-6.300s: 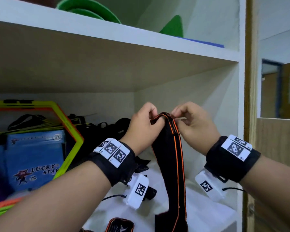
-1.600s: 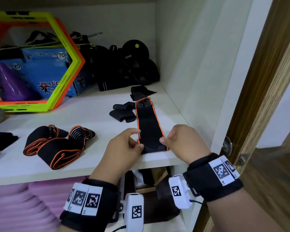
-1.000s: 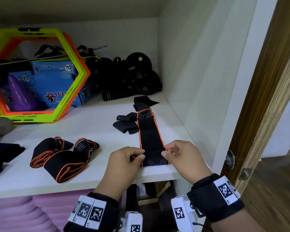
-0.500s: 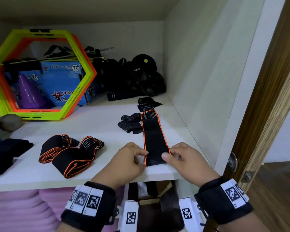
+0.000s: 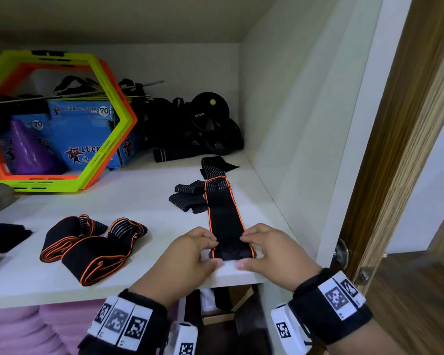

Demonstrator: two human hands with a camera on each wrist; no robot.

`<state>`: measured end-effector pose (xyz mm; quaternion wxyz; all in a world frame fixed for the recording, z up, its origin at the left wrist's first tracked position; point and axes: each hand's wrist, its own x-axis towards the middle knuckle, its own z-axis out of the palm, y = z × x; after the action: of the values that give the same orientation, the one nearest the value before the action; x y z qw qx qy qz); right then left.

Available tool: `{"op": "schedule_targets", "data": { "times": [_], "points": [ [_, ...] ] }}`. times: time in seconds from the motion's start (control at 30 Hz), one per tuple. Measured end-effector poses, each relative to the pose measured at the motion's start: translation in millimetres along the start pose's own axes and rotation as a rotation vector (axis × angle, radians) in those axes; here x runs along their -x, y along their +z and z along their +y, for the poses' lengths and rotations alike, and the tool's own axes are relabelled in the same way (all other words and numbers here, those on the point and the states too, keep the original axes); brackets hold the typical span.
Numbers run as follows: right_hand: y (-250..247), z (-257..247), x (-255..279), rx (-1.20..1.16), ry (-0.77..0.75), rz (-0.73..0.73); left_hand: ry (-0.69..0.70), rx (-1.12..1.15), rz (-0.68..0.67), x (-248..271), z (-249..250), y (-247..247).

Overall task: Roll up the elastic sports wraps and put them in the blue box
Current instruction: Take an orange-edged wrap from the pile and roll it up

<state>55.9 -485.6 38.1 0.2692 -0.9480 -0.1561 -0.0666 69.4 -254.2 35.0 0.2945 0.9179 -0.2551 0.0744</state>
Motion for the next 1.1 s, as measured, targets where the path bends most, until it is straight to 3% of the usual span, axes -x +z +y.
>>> {"op": "schedule_targets", "data": {
  "times": [0.17,0.37,0.8,0.97,1.1],
  "points": [
    [-5,-2,-6,-0.031,-0.009,0.019,-0.065,-0.033,0.069,-4,7,5],
    [0,-5,-15,-0.018,0.137,0.042,-0.244,0.021,0.122,-15,8,9],
    [7,-9,-31,0.030,0.366,0.086,-0.504,0.155,0.079,-36,16,2],
    [5,-15,-36,0.040,0.437,0.080,-0.510,0.124,0.065,-43,15,-1],
    [8,-22,-32,0.112,0.397,0.115,-0.450,0.090,0.116,-43,13,0]
  ]
}}
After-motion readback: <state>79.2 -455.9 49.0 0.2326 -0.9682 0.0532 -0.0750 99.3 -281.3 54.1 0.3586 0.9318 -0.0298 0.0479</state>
